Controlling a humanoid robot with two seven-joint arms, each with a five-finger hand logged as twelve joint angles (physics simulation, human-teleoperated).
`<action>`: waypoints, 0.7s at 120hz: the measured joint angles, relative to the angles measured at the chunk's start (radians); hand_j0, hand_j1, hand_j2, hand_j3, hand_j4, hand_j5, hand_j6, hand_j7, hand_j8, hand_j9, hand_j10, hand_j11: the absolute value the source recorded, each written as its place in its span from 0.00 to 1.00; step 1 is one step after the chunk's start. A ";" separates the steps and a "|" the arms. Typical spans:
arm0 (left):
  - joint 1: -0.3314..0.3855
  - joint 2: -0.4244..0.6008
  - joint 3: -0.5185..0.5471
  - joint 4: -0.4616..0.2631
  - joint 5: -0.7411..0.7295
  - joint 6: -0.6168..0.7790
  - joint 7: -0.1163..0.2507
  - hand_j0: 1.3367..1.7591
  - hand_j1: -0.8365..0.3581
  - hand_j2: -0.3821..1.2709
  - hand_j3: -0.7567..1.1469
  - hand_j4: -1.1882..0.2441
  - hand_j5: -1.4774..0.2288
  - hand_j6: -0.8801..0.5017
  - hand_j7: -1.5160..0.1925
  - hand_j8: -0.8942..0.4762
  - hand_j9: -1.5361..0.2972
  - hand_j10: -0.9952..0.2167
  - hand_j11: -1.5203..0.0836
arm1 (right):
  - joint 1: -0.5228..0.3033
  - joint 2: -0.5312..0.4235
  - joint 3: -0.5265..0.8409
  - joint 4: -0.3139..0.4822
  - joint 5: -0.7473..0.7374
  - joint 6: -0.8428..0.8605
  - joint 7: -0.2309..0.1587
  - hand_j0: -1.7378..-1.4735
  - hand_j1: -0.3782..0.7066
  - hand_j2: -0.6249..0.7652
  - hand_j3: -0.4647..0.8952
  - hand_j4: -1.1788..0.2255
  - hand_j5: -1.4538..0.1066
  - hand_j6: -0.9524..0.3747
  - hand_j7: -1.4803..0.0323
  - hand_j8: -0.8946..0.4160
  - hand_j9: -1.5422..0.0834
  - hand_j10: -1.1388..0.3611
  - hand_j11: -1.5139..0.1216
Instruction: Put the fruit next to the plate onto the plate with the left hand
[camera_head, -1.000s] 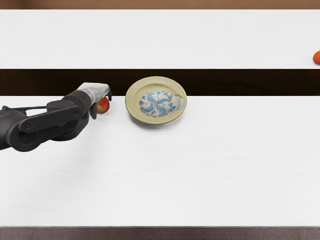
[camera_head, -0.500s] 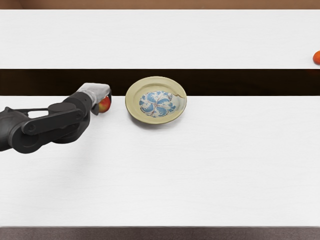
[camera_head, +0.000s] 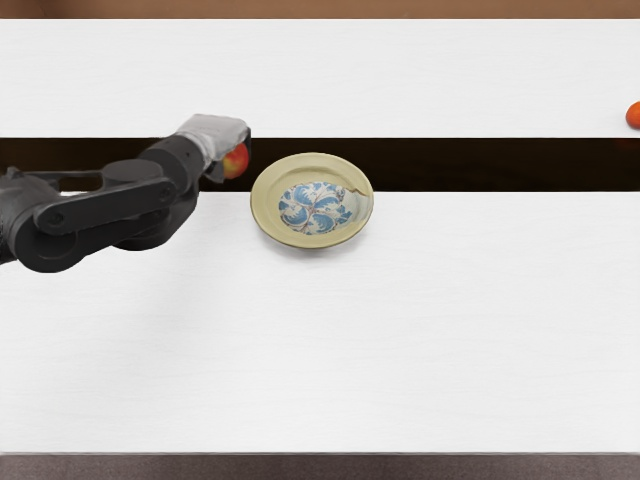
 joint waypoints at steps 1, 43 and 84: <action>0.000 -0.001 0.000 -0.005 0.000 0.000 0.000 0.74 0.38 0.34 0.40 0.51 0.35 0.40 0.37 0.37 0.35 0.29 0.39 | 0.000 0.000 0.000 0.000 0.000 0.000 0.000 0.30 0.03 0.45 0.34 0.84 0.93 0.72 0.98 0.68 0.95 0.76 0.93; -0.016 -0.071 0.007 -0.137 0.004 0.073 0.000 0.74 0.40 0.32 0.40 0.50 0.35 0.38 0.37 0.35 0.36 0.29 0.40 | 0.000 0.000 0.000 0.000 0.000 0.000 0.000 0.30 0.03 0.45 0.34 0.84 0.93 0.72 0.98 0.68 0.95 0.76 0.93; 0.029 -0.171 0.031 -0.036 0.044 0.098 0.000 0.74 0.40 0.31 0.40 0.49 0.36 0.38 0.38 0.35 0.36 0.30 0.41 | 0.000 0.000 0.000 0.000 0.000 0.000 0.000 0.30 0.03 0.45 0.34 0.84 0.93 0.72 0.98 0.68 0.95 0.76 0.93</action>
